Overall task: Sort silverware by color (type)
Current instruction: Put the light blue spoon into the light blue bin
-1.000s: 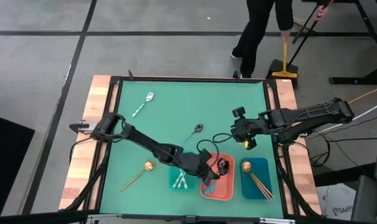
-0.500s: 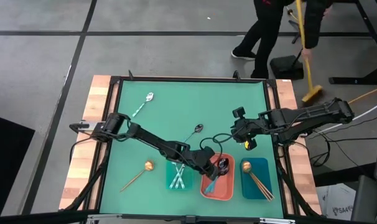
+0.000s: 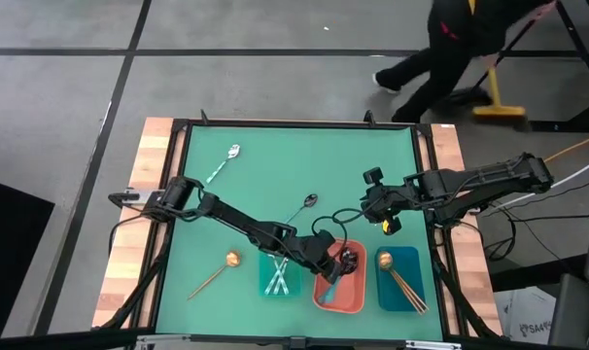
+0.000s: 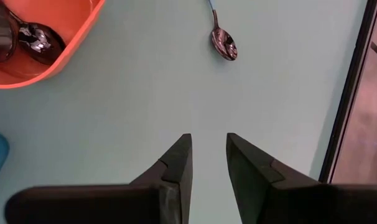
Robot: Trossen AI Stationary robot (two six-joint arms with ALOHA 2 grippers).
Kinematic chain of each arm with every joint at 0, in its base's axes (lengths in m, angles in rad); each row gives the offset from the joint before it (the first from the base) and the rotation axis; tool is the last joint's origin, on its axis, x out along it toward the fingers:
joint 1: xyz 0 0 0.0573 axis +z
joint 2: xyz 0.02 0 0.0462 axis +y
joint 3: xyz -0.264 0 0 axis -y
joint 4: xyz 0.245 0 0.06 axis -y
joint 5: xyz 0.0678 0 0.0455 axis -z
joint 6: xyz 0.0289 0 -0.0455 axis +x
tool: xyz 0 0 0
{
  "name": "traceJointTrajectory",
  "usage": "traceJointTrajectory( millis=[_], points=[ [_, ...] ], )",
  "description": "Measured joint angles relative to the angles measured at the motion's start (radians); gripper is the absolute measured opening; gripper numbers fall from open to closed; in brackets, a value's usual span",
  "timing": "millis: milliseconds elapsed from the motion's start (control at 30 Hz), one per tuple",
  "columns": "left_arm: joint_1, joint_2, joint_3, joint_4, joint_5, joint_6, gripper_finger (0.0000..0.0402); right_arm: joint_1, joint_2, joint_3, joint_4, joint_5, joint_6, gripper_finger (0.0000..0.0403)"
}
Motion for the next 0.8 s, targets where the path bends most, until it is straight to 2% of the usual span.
traceJointTrajectory(
  millis=[800],
  points=[
    [0.000, 0.000, 0.000, -0.001, -0.008, 0.003, 0.0031, 0.000, 0.000, 0.000, 0.000, 0.000, 0.000, 0.0088]
  ],
)
